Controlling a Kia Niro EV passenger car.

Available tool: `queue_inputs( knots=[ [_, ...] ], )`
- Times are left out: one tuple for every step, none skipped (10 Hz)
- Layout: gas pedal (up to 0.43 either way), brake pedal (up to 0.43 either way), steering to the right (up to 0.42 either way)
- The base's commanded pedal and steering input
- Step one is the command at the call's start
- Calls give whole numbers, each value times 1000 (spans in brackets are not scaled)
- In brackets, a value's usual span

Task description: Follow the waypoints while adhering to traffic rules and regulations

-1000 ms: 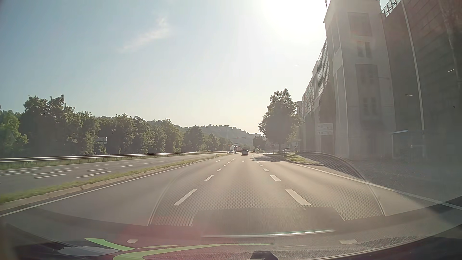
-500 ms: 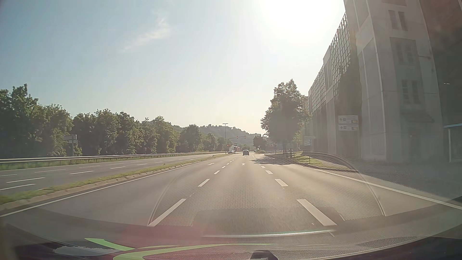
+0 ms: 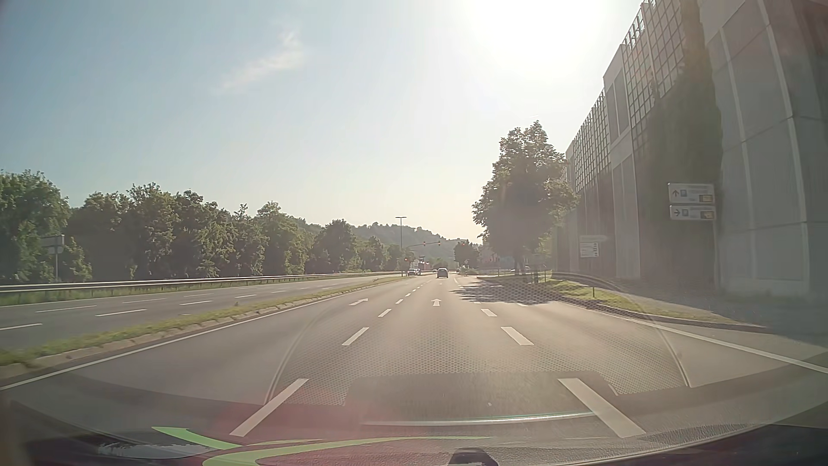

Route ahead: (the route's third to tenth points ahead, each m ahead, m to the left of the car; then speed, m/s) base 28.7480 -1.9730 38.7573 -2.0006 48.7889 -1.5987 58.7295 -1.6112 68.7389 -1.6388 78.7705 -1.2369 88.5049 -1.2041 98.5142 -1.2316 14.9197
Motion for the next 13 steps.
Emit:
queue_inputs(
  knots=[
    [0, 165, 1],
    [0, 165, 1],
    [0, 165, 1],
    [0, 165, 1],
    [0, 165, 2],
    [0, 165, 3],
    [0, 159, 3],
    [0, 159, 3],
    [0, 152, 3],
    [0, 146, 4],
    [0, 152, 4],
    [0, 152, 4],
    [0, 152, 4]
  ],
)
